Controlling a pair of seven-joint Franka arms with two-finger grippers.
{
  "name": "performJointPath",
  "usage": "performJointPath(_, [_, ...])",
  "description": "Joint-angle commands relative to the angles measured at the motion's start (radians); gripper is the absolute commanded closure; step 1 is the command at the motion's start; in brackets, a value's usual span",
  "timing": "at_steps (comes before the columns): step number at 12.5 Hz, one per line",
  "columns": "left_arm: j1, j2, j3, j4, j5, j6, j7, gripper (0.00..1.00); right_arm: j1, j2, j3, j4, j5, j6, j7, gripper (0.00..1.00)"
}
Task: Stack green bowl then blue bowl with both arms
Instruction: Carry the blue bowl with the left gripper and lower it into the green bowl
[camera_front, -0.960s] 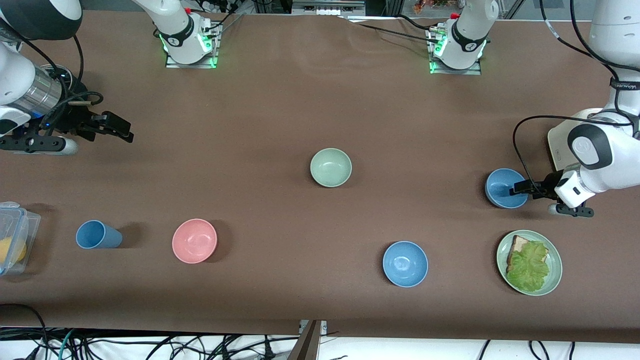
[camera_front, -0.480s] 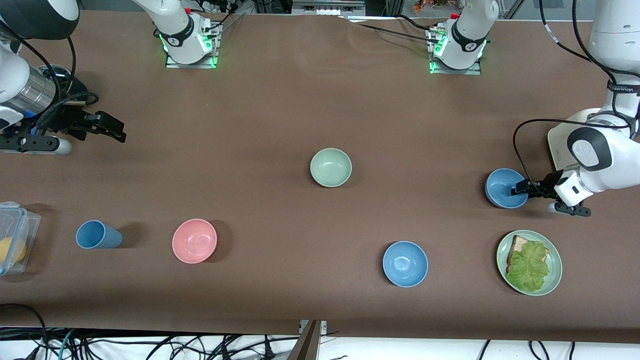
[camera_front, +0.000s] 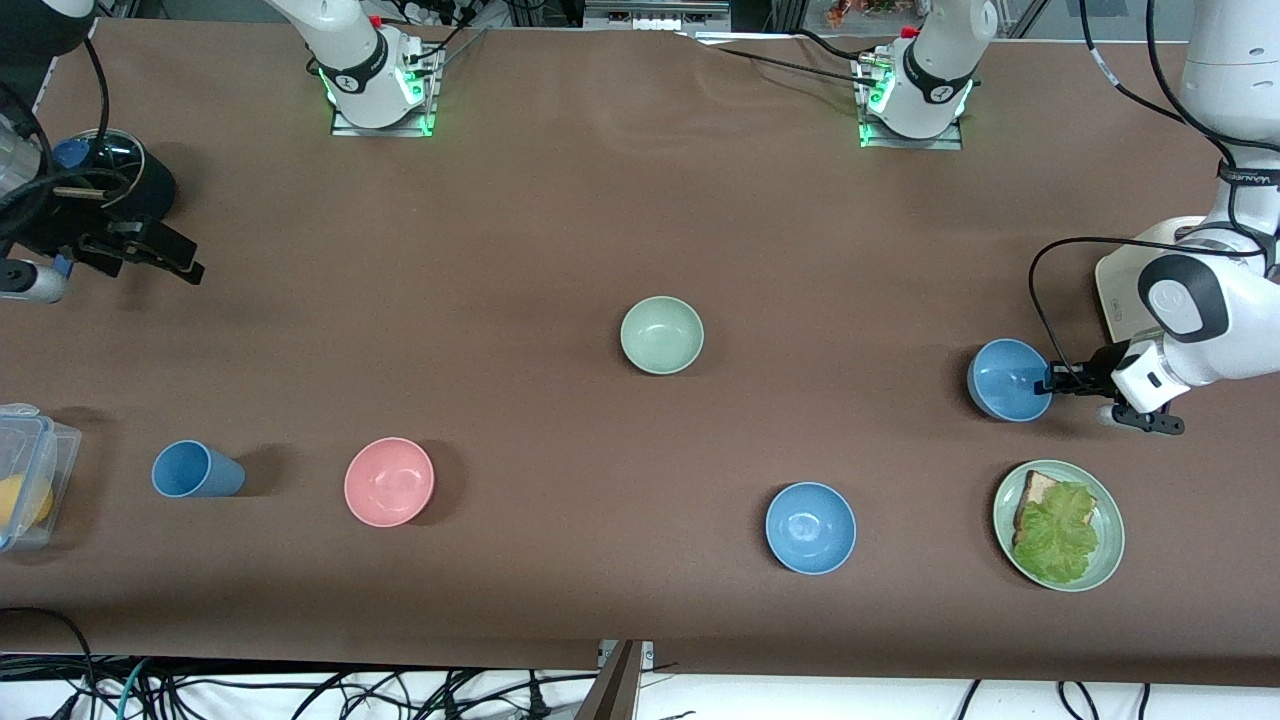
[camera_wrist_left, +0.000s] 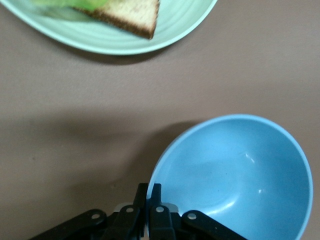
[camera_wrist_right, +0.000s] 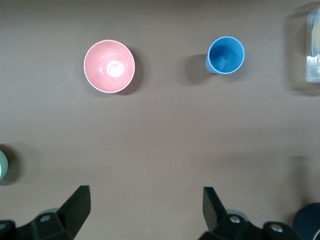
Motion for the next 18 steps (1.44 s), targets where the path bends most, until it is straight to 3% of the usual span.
performJointPath(1, [-0.069,-0.046,-0.002,0.105,-0.025,-0.146,-0.047,1.0,-0.001,0.018,0.007,0.036,-0.007,-0.029,-0.01,0.01])
performJointPath(4, [-0.24,-0.054,-0.008,0.215,-0.019,-0.226,-0.268,1.0,-0.001,0.02,0.007,0.036,-0.008,-0.036,-0.01,0.01])
performJointPath(10, [-0.612,-0.023,-0.008,0.261,-0.03,-0.213,-0.616,1.0,0.013,0.023,0.024,0.036,-0.001,-0.033,-0.007,0.01])
performJointPath(14, [-0.778,0.018,-0.008,0.261,-0.039,-0.081,-0.781,1.0,0.008,0.023,0.019,0.035,-0.001,-0.035,-0.01,0.01])
performJointPath(18, [-0.862,0.04,-0.008,0.242,-0.036,-0.052,-0.795,1.0,0.005,0.026,0.019,0.035,-0.001,-0.036,-0.01,0.01])
